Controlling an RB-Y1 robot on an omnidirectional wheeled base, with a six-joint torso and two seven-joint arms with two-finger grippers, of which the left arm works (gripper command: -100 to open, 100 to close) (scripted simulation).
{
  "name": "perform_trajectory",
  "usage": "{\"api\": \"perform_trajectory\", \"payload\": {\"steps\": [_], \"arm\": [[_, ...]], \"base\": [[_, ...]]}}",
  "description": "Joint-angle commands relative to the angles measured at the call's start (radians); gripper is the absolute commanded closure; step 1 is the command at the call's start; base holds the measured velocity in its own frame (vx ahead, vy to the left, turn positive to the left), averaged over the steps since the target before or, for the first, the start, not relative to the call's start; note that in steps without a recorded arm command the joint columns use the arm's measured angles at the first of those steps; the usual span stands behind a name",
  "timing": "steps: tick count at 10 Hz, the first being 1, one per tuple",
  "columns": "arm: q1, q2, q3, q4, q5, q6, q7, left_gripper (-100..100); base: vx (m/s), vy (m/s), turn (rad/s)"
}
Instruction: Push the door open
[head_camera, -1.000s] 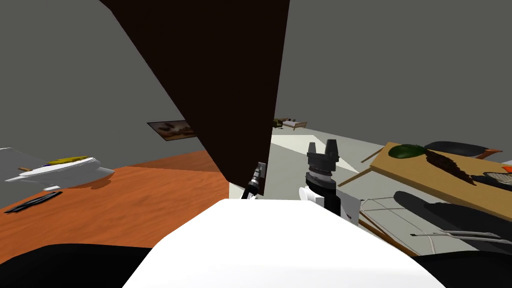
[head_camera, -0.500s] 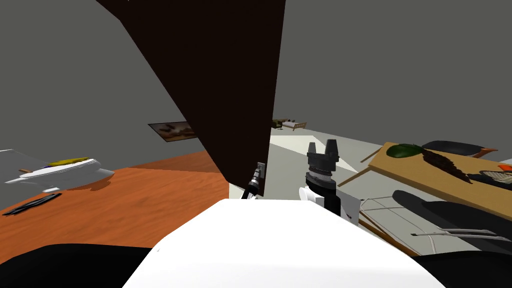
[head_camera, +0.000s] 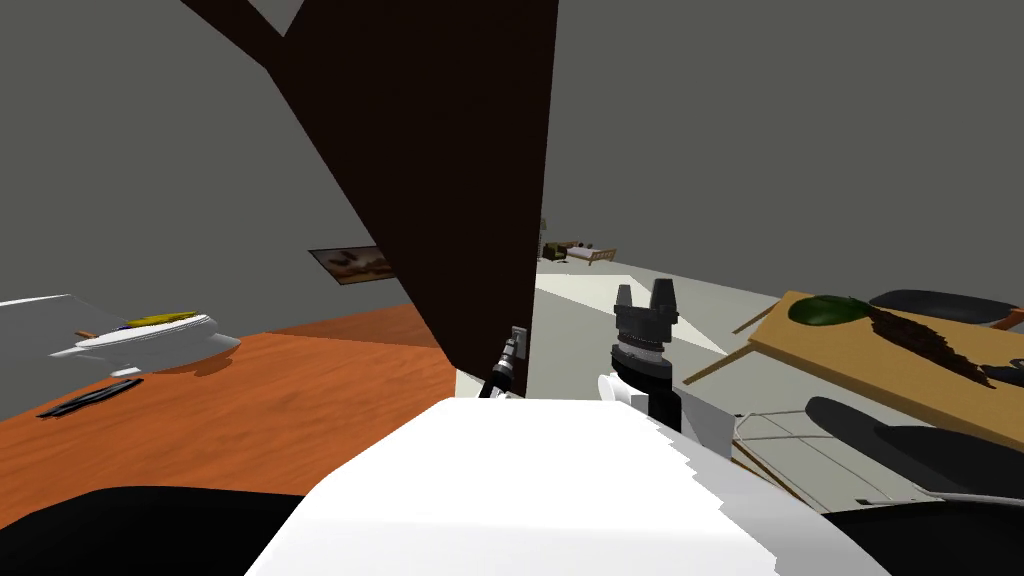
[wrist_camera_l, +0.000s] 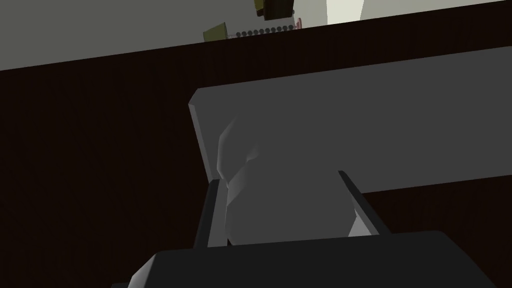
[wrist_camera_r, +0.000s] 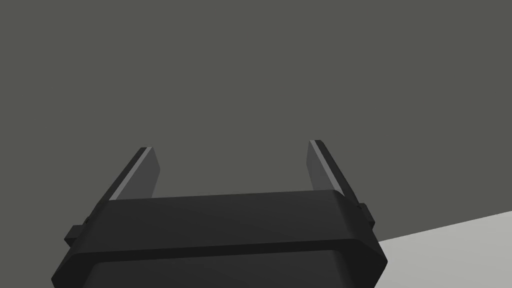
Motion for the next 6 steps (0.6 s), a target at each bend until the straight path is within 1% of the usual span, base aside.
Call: {"api": "perform_trajectory", "payload": {"steps": [1,2,3,4,5,6], "arm": [[-0.001,0.014,0.023,-0.009,0.007,0.003,-0.002,100],[0.001,0.018,0.036,-0.014,0.013,0.003,-0.004,100],[0.003,0.017,0.049,-0.018,0.019,0.004,-0.006,100],[0.005,0.011,0.062,-0.022,0.024,0.004,-0.008,100],[0.005,0.006,0.069,-0.024,0.027,0.004,-0.009,100],[0.007,-0.006,0.08,-0.028,0.032,0.005,-0.011,100]], "base": [[0.131,-0.154,0.067],[0.158,-0.159,0.073],[0.173,-0.187,0.108],[0.168,-0.164,0.149],[0.146,-0.163,0.08],[0.142,-0.168,0.082]]}}
